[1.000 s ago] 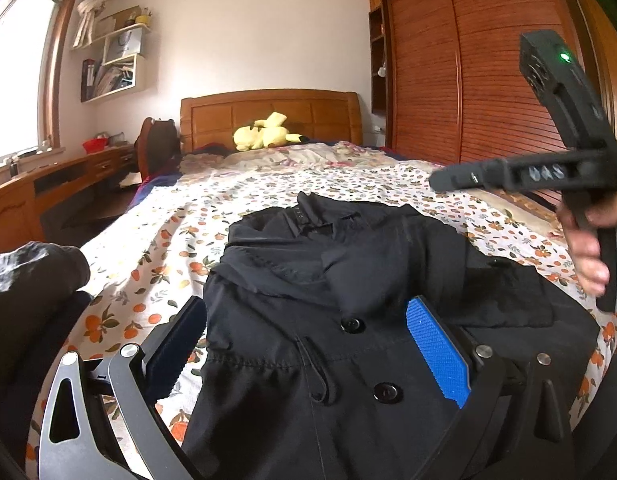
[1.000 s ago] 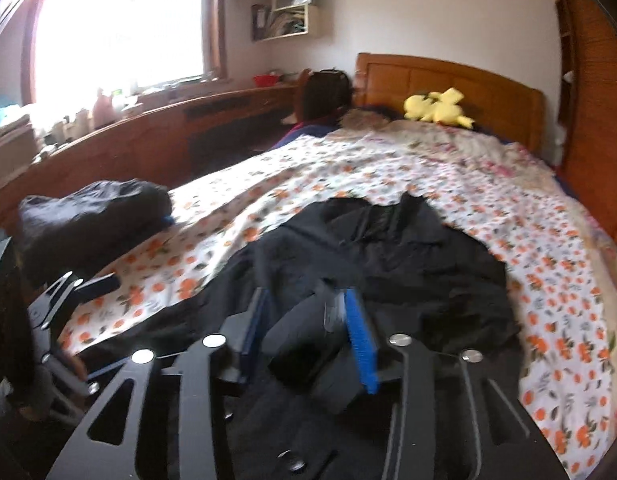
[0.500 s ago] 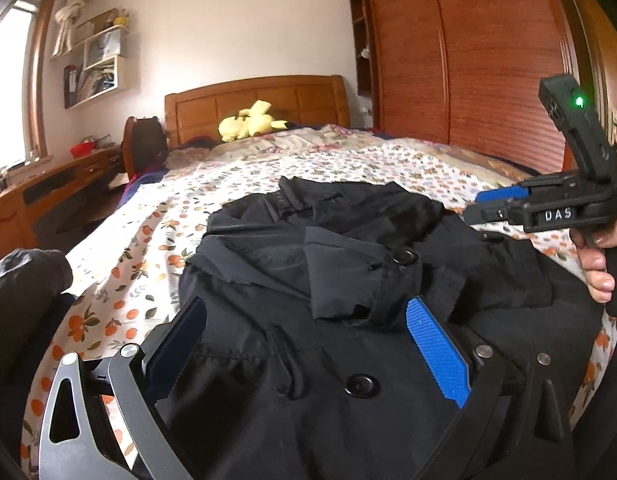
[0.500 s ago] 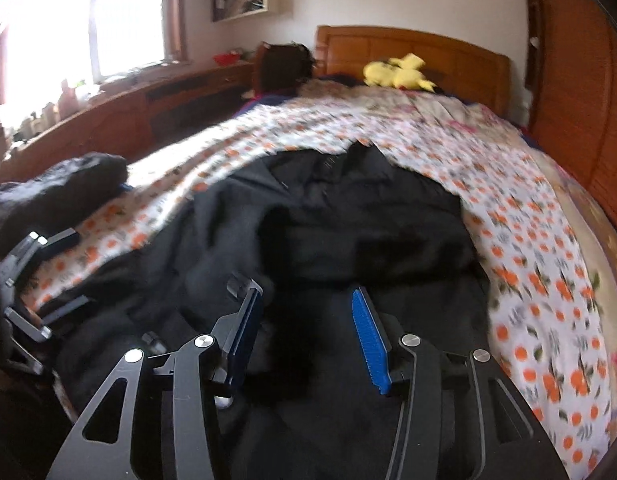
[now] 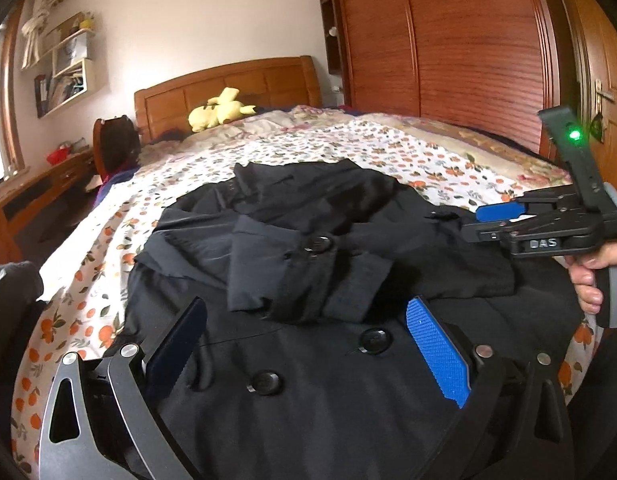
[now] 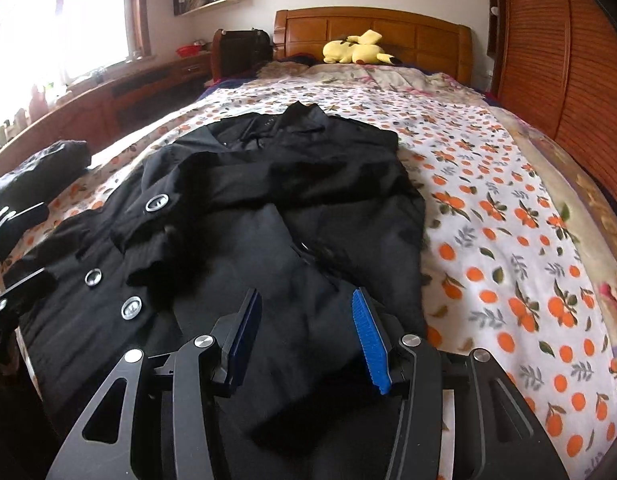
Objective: Fold large clothes
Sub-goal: 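Move the left tool to the coat side panel and close on it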
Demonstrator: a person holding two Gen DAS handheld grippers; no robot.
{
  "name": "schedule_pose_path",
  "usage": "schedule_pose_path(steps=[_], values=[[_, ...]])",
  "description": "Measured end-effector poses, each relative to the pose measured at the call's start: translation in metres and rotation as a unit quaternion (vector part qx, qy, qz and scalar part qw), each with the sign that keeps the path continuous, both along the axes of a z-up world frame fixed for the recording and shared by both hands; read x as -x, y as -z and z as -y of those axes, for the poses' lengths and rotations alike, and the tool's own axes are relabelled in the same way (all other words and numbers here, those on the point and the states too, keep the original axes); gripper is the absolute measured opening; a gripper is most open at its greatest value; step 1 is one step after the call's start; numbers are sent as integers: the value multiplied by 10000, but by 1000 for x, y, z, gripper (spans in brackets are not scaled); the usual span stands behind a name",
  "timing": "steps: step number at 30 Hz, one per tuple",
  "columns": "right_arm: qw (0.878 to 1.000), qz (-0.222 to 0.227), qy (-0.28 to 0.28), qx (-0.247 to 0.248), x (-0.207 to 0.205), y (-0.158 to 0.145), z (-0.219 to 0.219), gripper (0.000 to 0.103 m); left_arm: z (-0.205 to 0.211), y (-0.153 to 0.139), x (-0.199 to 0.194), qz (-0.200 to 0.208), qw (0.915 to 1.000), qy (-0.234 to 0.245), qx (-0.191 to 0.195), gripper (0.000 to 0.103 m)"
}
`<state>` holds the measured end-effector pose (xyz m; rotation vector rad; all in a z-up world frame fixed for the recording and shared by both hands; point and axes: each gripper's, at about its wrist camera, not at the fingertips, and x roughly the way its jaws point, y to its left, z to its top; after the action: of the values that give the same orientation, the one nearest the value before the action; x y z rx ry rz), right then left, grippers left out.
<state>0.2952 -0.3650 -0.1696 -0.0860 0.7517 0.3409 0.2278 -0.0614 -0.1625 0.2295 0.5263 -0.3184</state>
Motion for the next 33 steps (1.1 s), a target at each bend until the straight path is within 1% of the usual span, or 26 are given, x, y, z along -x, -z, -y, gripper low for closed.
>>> schedule_pose_path(steps=[1,2,5,8,10,11,18,20,24,27,28,29,30,31,33], values=[[10000,-27,-8,-43,2,1,3,50,7,1,-2,-30,10000,-31,-82,101],[10000,-49,-26,-68,4,2,6,50,10,2,-3,-54,9999,-46,-110,101],[9999,-37,-108,-67,12,2,14,52,21,0,-8,-157,9998,-104,-99,101],[9998,-3,-180,-119,20,0,23,55,31,-2,-14,-245,9995,-173,-77,101],[9996,50,-209,-180,24,-3,28,61,38,-3,-18,-312,9993,-201,-72,101],[9995,72,-215,-214,26,-4,32,61,44,-3,-21,-351,9991,-209,-97,101],[9989,183,-269,-342,36,-12,46,64,82,5,-37,-486,9975,-170,-489,101],[9987,209,-269,-371,38,-13,50,65,91,10,-41,-505,9965,-172,-637,89],[9986,223,-249,-405,40,-13,57,65,97,19,-51,-620,9946,-236,-797,78],[9986,246,-258,-395,40,-14,57,65,95,27,-60,-754,9926,-337,-888,69],[9985,263,-265,-389,40,-15,57,65,94,30,-62,-802,9920,-345,-909,54],[9985,283,-277,-388,40,-16,56,65,91,34,-66,-902,9907,-362,-951,32],[9983,310,-299,-382,40,-18,53,65,88,36,-67,-991,9899,-349,-949,24],[9983,327,-312,-374,40,-19,51,65,85,37,-68,-1049,9898,-332,-900,6],[9981,356,-356,-350,37,-21,44,65,73,27,-62,-949,9925,-336,-693,4]])
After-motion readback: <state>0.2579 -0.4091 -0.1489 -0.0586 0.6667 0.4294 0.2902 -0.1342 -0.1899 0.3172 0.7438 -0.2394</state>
